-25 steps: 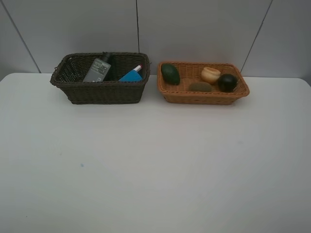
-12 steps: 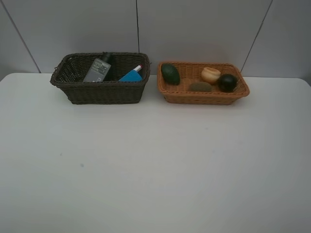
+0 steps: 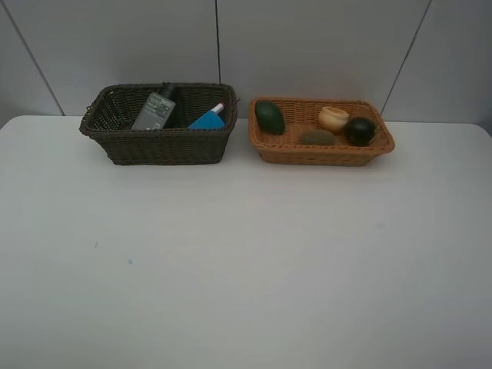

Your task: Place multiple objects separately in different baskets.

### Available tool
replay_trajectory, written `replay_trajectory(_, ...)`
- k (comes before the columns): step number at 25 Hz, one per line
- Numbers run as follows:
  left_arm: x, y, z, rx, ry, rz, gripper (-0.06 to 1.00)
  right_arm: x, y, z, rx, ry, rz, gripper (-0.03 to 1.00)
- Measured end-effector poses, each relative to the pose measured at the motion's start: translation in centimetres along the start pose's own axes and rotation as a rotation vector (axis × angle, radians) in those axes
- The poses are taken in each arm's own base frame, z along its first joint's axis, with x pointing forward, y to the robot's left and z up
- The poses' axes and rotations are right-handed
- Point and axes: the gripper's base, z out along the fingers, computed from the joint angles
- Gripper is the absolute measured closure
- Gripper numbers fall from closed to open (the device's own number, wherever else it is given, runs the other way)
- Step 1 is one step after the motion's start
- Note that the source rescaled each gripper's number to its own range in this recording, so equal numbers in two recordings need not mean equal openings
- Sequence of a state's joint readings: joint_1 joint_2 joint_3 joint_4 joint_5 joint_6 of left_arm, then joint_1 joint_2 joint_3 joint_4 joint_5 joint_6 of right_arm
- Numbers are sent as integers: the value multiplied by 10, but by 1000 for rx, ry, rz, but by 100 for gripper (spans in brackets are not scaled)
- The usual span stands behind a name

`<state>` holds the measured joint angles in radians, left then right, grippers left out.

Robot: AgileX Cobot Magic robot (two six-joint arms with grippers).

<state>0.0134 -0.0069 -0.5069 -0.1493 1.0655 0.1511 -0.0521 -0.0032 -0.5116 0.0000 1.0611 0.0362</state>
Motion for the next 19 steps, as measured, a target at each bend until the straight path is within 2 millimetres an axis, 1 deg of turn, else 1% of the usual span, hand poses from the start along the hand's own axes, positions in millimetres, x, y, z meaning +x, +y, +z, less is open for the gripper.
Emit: replay_trajectory(19, 0, 0, 0, 0, 0, 0, 8, 0, 0, 0, 0, -1, 0, 1)
